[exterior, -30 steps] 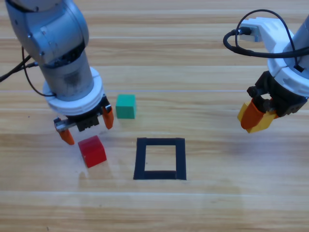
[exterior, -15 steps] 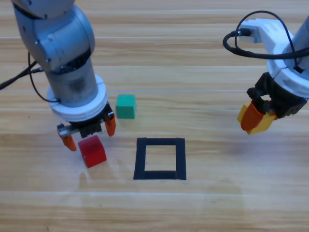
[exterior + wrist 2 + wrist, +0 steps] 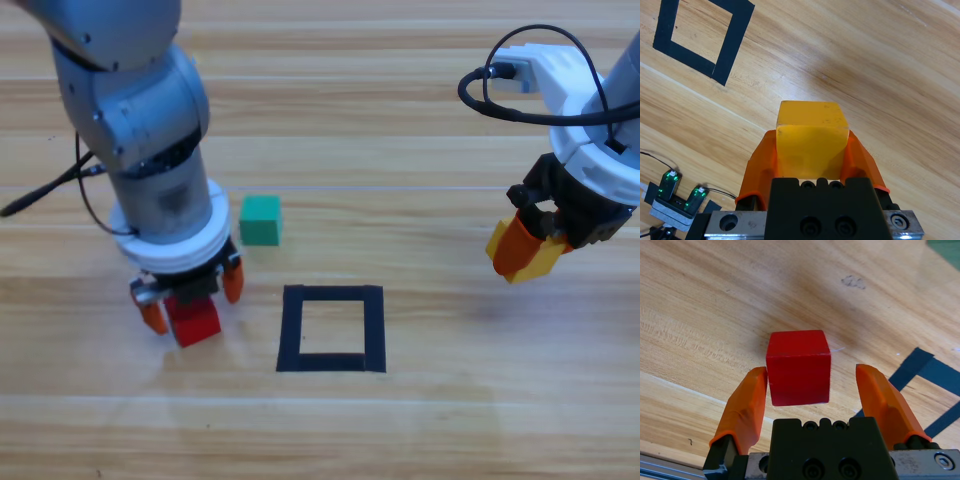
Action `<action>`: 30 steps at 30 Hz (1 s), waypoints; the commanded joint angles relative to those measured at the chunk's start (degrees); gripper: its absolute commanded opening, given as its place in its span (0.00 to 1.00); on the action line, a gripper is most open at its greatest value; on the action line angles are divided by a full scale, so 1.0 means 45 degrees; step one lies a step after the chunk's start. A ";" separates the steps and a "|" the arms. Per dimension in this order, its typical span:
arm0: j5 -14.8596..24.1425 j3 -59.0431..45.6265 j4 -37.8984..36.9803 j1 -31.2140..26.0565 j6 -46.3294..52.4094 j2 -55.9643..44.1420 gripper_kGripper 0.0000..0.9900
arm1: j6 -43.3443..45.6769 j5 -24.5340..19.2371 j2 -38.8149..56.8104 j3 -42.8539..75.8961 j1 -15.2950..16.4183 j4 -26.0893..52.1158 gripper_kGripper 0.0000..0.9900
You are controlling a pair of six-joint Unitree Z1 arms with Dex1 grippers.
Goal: Stack the blocks in the rectangular block: red at the bottom, yellow in the middle, green on top
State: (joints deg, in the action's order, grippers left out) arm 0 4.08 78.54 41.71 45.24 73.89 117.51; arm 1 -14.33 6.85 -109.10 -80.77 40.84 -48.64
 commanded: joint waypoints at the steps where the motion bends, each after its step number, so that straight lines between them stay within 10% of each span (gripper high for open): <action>1: -0.0126 -0.0676 -0.0440 0.0278 0.0102 0.0430 0.72 | -0.0038 0.0099 -0.0794 0.0311 -0.0267 0.0341 0.00; 16: -0.0126 -0.0950 -0.0752 0.0258 -0.0132 0.0430 0.63 | -0.0038 0.0040 -0.0755 0.0331 -0.0267 0.0341 0.00; 30: 0.0030 -0.0403 -0.0518 0.0258 -0.2007 0.0586 0.21 | -0.0058 -0.0077 -0.0521 0.0389 -0.0267 0.0341 0.00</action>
State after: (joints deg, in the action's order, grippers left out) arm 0 4.06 75.83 38.92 45.25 67.08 117.51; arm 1 -14.33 6.85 -109.11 -80.76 40.84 -48.62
